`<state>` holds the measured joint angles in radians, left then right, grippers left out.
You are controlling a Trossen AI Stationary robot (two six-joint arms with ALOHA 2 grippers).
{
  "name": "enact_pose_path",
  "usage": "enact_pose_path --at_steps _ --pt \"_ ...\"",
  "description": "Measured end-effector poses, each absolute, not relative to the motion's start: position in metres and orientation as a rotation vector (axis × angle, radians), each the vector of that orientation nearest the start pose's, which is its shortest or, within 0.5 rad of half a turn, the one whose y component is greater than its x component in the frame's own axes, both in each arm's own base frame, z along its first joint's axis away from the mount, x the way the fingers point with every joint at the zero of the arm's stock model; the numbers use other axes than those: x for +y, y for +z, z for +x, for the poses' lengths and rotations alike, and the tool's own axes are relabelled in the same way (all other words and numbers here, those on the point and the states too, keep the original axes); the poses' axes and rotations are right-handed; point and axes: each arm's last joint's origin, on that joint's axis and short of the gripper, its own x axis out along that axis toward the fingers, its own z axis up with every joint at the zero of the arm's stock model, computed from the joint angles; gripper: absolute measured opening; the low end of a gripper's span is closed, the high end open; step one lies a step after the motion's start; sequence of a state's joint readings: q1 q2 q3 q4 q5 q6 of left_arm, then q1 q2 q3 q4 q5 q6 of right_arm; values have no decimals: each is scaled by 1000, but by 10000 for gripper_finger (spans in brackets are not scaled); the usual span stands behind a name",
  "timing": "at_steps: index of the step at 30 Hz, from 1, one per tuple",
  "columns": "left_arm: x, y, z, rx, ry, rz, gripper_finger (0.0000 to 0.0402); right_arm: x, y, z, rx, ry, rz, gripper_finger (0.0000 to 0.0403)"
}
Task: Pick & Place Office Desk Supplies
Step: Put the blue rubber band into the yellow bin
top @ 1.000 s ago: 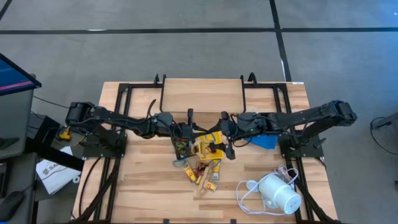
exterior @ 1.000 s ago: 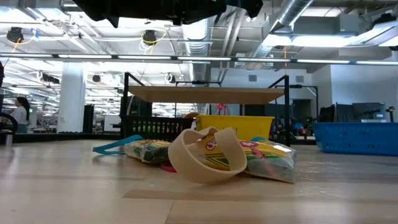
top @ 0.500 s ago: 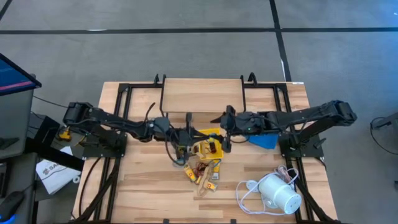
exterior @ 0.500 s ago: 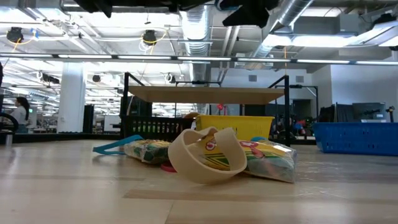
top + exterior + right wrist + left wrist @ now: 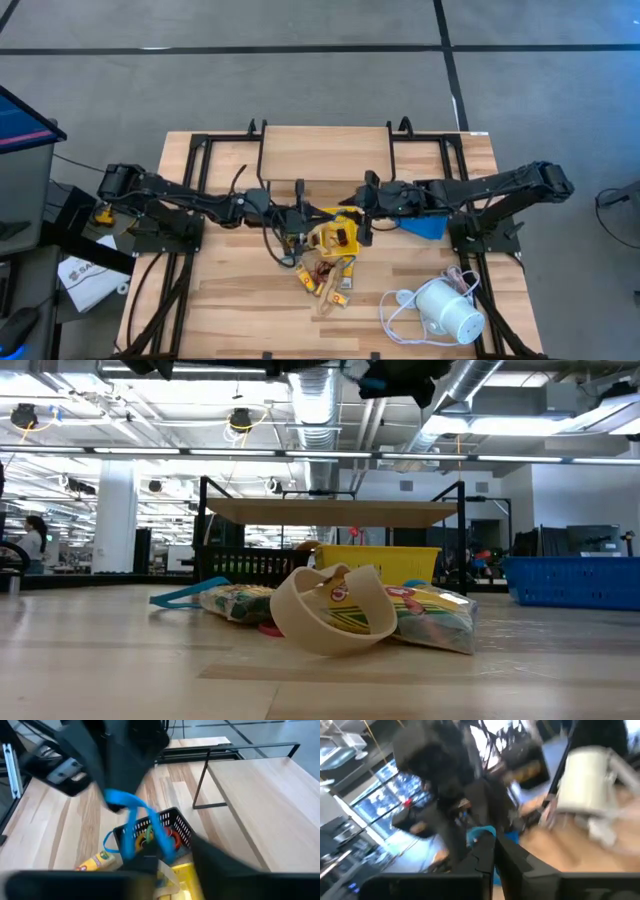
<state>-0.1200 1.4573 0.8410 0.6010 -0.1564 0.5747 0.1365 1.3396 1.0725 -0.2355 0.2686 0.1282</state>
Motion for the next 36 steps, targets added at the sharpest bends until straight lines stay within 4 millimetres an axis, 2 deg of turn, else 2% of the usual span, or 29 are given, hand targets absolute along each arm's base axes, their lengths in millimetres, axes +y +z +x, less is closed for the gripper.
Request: enact_pose_path --at_steps 1,4,9,13,16,19,24,28,32,36 --pt "-33 270 318 52 34 600 20 33 308 294 486 -150 10 39" --pt "-31 270 313 119 28 628 50 37 308 293 485 -144 13 9" --pt "-29 273 296 244 -12 643 119 39 306 293 497 -138 -3 2" --pt "-27 279 280 315 3 587 188 38 304 292 527 -137 -4 1" --pt "-26 280 270 374 14 482 231 39 289 296 565 -144 14 1" --pt "-29 274 266 444 12 381 258 37 260 305 643 -165 25 1" --pt "-40 264 264 519 -21 320 259 26 221 327 717 -160 59 1" --pt "-49 263 262 529 -44 297 239 17 202 335 773 -169 52 15" --pt "-55 259 258 571 -61 279 217 10 191 336 836 -123 119 71" --pt "-56 251 256 621 -48 224 204 11 192 336 833 -88 137 156"
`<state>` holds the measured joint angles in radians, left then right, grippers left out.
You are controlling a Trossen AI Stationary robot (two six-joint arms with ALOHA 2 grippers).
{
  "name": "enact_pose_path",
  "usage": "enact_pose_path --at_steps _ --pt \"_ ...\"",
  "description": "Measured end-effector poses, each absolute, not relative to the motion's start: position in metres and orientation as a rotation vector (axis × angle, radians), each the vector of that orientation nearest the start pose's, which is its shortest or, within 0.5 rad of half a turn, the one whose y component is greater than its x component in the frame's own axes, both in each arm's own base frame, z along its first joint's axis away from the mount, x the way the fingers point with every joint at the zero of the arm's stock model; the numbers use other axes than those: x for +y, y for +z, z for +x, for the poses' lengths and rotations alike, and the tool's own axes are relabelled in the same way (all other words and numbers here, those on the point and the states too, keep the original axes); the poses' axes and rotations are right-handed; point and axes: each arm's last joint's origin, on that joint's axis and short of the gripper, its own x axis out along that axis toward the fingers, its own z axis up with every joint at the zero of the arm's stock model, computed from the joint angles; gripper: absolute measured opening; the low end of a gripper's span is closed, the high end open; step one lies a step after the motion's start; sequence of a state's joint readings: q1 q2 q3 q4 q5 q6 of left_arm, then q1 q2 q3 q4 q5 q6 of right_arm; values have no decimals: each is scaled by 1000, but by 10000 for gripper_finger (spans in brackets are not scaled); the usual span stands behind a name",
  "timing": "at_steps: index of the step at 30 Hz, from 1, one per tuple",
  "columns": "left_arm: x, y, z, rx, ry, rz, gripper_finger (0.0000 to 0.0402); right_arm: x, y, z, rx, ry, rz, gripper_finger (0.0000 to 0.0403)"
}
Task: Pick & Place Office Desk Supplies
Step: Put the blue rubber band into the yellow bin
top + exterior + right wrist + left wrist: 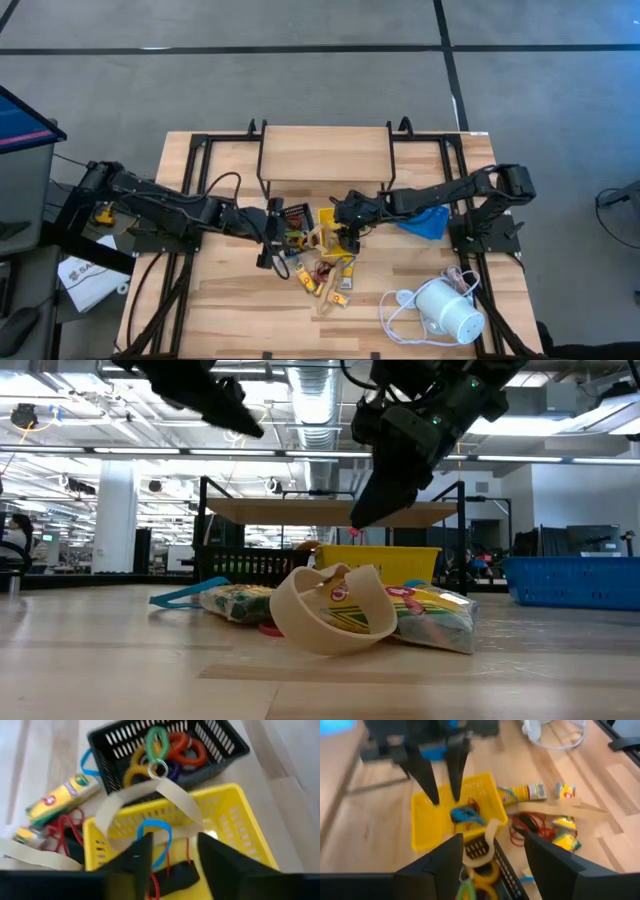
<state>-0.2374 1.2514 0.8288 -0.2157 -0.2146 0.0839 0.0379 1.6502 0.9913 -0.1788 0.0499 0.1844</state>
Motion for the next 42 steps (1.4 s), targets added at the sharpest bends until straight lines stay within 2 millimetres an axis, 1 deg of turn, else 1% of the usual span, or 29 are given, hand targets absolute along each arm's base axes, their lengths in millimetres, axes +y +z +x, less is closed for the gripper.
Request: enact_pose_path --at_steps 3,5,6,8,10,13,15,20,26,29,31,33,34,35,37,38,39,42 --pt "-59 238 251 664 -47 171 199 12 198 332 833 -86 137 221" --pt "-62 226 246 693 -48 137 198 12 202 332 813 -89 151 258" --pt "-64 220 243 714 -45 114 198 11 203 329 829 -94 156 274" --pt "-69 208 236 740 -45 53 199 12 210 327 810 -97 172 297" --pt "-77 197 230 751 -57 13 200 14 219 322 797 -95 179 312" --pt "-88 181 225 746 -93 -6 198 17 232 317 752 -80 184 321" --pt "-94 173 228 750 -104 -14 196 20 239 314 729 -70 183 322" --pt "-100 145 233 847 -86 -37 194 21 252 307 689 -66 183 322" --pt "-100 113 245 905 -56 14 193 23 253 305 686 -77 174 321" --pt "-97 104 249 911 -48 33 193 24 252 306 686 -75 172 321" --pt "-95 102 253 903 -47 35 191 24 251 306 692 -75 173 321" --pt "-93 102 254 899 -51 38 176 26 252 306 687 -71 172 321" --pt "-94 105 254 888 -60 51 159 26 252 306 687 -71 172 321" --pt "-96 108 253 876 -80 74 134 26 252 306 687 -69 171 321" --pt "-99 116 247 869 -140 130 60 28 253 306 683 -62 169 321" --pt "-101 123 245 849 -179 141 31 29 253 306 680 -61 169 321" --pt "-104 133 243 807 -212 136 19 29 253 306 677 -60 169 321" --pt "-107 163 237 694 -273 108 6 30 255 307 659 -52 170 321"
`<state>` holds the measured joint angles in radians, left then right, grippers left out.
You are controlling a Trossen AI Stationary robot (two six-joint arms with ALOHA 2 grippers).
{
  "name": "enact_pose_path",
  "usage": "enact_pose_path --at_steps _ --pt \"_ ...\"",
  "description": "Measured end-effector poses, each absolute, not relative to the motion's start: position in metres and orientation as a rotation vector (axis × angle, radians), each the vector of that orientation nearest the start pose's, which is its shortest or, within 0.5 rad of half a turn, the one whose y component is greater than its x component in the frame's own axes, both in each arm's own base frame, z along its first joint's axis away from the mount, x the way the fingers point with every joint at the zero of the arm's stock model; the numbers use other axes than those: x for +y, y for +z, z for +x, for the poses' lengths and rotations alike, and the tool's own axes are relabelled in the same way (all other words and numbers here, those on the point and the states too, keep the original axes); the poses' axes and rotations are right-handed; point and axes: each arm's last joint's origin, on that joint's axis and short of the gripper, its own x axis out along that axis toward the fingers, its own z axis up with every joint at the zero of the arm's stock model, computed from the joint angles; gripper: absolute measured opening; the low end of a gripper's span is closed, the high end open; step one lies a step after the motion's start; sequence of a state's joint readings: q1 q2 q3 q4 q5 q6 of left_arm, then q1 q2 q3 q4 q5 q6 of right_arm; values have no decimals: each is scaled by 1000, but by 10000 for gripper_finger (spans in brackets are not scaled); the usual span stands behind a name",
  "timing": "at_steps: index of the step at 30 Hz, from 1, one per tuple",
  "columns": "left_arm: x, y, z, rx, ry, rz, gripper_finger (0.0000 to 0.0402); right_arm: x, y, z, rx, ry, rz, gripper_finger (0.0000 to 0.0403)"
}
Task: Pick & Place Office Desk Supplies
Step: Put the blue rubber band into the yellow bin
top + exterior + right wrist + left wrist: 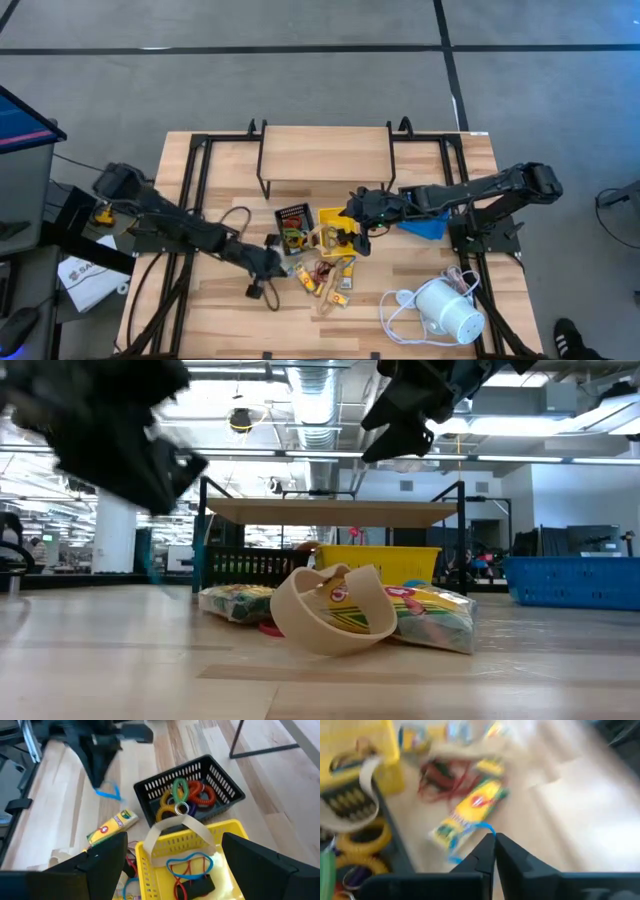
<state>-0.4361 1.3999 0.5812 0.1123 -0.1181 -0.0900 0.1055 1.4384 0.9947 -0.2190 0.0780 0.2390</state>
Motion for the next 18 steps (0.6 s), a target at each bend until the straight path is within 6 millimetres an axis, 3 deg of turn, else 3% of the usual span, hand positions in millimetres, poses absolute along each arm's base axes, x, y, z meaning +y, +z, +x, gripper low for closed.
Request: enact_pose_path --at_steps 9,12,18 --pt "-87 245 219 232 -267 141 1 41 267 314 518 46 118 321" --pt "-73 256 222 152 -212 173 1 46 272 316 457 104 116 321" --pt "-54 258 239 45 -216 188 1 49 280 319 372 131 111 321"
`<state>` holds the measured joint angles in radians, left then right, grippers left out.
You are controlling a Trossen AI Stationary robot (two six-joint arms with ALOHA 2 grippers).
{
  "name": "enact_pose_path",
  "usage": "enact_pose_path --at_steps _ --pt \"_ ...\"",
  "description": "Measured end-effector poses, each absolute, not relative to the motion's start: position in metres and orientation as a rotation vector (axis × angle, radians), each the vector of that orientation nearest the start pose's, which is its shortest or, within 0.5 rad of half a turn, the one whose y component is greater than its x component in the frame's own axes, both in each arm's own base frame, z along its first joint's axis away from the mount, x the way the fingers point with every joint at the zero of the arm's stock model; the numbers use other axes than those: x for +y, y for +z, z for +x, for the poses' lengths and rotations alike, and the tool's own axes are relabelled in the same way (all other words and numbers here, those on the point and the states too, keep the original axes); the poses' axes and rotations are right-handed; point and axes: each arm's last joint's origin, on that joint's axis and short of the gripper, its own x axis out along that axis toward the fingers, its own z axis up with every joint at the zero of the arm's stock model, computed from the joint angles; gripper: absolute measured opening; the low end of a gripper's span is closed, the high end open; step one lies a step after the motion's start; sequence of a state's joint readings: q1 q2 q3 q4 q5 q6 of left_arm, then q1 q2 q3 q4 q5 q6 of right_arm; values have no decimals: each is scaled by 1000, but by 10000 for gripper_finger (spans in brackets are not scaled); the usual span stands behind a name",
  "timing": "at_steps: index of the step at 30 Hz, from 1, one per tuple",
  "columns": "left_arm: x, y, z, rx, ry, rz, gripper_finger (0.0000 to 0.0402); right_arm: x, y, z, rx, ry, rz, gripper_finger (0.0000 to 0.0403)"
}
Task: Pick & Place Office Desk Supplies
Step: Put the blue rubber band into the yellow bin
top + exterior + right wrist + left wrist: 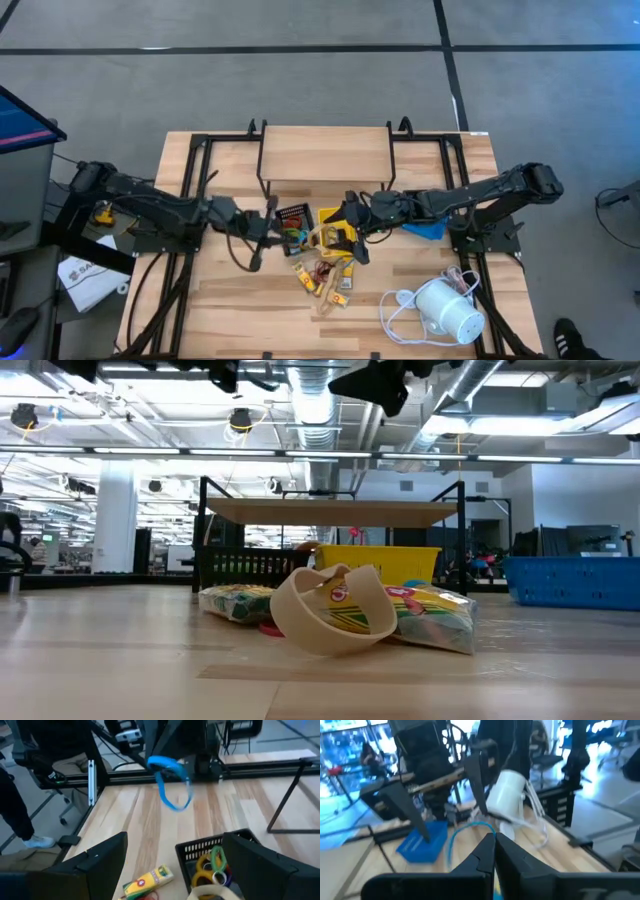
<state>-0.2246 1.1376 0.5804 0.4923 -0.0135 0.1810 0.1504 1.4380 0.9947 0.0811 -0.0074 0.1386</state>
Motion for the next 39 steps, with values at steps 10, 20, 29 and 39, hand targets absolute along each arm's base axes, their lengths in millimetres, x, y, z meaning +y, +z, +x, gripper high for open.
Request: enact_pose_path --at_steps 10,20,29,39 --pt "-43 253 276 -16 -276 211 1 48 283 320 343 136 95 321" --pt "-45 261 295 -32 -248 266 4 48 279 319 377 134 93 290" --pt "-45 260 294 -6 -232 307 111 61 281 317 359 154 36 9" --pt "-44 267 286 17 -196 292 219 54 272 314 451 -4 -7 2"
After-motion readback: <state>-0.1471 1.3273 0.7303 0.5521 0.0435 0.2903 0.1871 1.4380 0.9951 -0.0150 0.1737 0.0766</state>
